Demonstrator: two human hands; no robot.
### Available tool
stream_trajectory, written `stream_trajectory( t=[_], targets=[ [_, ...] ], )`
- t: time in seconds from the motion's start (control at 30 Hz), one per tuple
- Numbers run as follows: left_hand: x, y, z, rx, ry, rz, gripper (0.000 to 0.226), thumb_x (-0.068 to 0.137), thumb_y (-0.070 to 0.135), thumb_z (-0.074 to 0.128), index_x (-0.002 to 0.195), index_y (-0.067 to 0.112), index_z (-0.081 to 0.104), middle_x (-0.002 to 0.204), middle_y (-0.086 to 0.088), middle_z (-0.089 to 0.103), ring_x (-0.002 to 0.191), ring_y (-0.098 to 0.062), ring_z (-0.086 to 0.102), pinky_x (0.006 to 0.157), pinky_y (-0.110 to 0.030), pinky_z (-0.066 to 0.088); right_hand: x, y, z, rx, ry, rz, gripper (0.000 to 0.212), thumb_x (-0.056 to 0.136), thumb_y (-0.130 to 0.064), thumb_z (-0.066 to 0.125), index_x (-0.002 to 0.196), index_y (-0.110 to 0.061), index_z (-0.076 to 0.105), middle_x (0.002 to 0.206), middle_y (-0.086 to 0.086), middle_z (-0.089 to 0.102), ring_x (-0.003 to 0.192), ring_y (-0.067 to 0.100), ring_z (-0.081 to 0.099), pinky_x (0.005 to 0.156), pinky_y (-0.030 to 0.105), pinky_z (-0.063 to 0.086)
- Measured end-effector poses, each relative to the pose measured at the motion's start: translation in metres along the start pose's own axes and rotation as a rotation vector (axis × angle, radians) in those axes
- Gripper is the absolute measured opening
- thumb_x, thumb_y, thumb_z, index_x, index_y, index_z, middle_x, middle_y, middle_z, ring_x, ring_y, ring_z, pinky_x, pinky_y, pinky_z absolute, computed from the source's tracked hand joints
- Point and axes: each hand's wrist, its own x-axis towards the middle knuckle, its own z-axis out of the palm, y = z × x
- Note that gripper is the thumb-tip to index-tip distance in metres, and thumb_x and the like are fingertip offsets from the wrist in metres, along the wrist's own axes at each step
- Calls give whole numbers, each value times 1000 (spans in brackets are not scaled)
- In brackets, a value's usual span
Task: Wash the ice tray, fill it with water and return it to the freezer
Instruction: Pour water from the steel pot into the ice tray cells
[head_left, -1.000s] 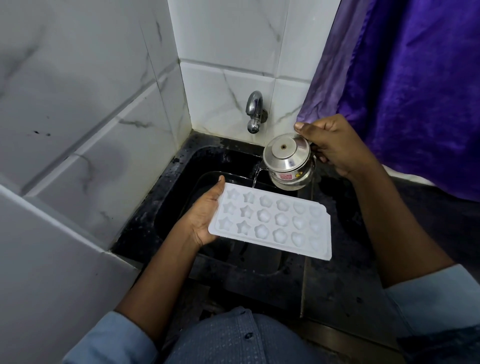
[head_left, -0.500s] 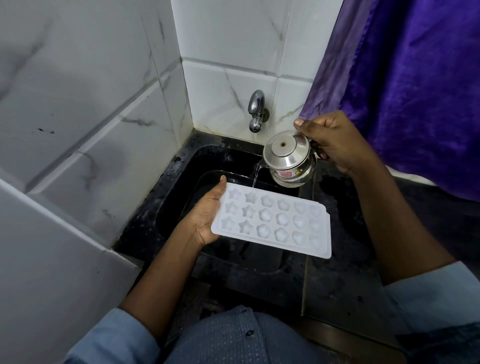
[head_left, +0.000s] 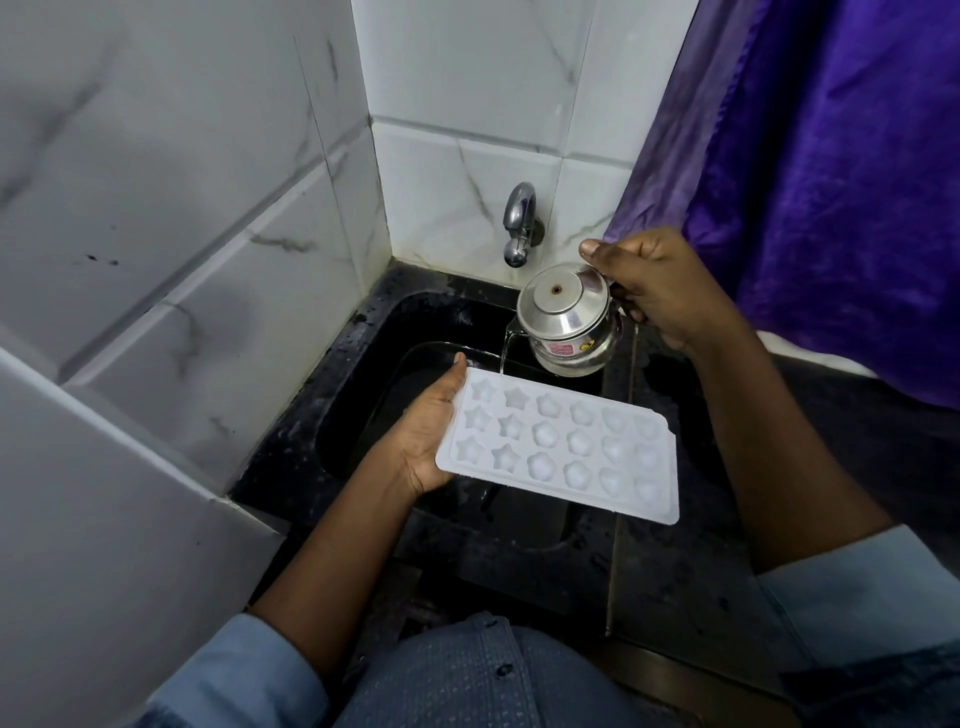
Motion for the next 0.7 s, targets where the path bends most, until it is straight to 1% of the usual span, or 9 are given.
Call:
stream_trajectory(
  t=[0.03, 0.07, 0.17, 0.23, 0.37, 0.47, 0.57, 0.63, 0.7],
  targets=[
    [0, 0, 0, 4, 1, 1, 73, 100, 69, 47, 128, 5, 71, 131, -23, 72, 113, -39, 73, 97, -56, 55, 1, -1, 2, -2, 2, -1, 55, 100, -36, 68, 68, 9, 61, 53, 10, 41, 44, 16, 28, 42, 24, 26],
    [1, 0, 1, 7, 0, 3, 73, 100, 69, 47, 128, 6, 71, 131, -23, 72, 114, -39, 73, 96, -56, 56, 1, -2, 4, 0, 0, -6, 54, 100, -36, 68, 67, 6, 63, 56, 12, 41, 44, 16, 28, 43, 24, 26],
    [1, 0, 1, 4, 11, 7, 72, 101, 69, 47, 128, 6, 71, 131, -22, 72, 114, -38, 73, 97, -56, 56, 2, -4, 7, 8, -7, -17, 59, 101, -34, 67, 79, 21, 59, 54, 10, 43, 43, 13, 31, 43, 21, 28],
    [1, 0, 0, 3, 12, 6, 73, 101, 69, 47, 132, 7, 70, 132, -22, 71, 119, -39, 70, 100, -57, 55, 3, -5, 7, 9, -8, -16, 60, 102, -31, 66, 83, 25, 58, 52, 7, 44, 42, 10, 31, 43, 18, 29],
    [2, 0, 1, -4, 20, 9, 72, 101, 69, 47, 130, 7, 70, 132, -22, 72, 120, -39, 70, 99, -56, 55, 2, -8, 7, 8, -26, -31, 63, 103, -30, 65, 77, 27, 52, 62, 14, 40, 43, 11, 30, 43, 18, 29],
    [2, 0, 1, -1, 12, 11, 75, 100, 69, 47, 136, 6, 67, 133, -23, 71, 122, -40, 69, 97, -56, 56, 3, -9, 7, 11, -27, -34, 62, 103, -27, 65, 74, 26, 49, 61, 12, 38, 42, 9, 29, 43, 16, 30],
    [3, 0, 0, 1, 3, 14, 75, 100, 69, 48, 136, 6, 67, 132, -22, 71, 119, -39, 71, 94, -55, 57, 3, -9, 7, 13, -28, -44, 63, 103, -28, 65, 76, 27, 51, 64, 15, 39, 42, 10, 28, 43, 16, 30],
    [3, 0, 0, 3, -2, 12, 74, 100, 69, 47, 133, 7, 69, 132, -22, 72, 116, -38, 72, 93, -55, 58, 3, -9, 7, 20, -29, -46, 62, 103, -28, 65, 77, 27, 51, 61, 14, 38, 41, 10, 27, 43, 15, 30],
    [3, -1, 0, -1, -11, 7, 75, 100, 69, 46, 132, 6, 69, 132, -23, 71, 117, -39, 72, 95, -56, 57, 2, -7, 7, 23, -32, -46, 63, 103, -28, 65, 75, 26, 50, 53, 7, 37, 40, 8, 29, 43, 16, 30]
  ],
)
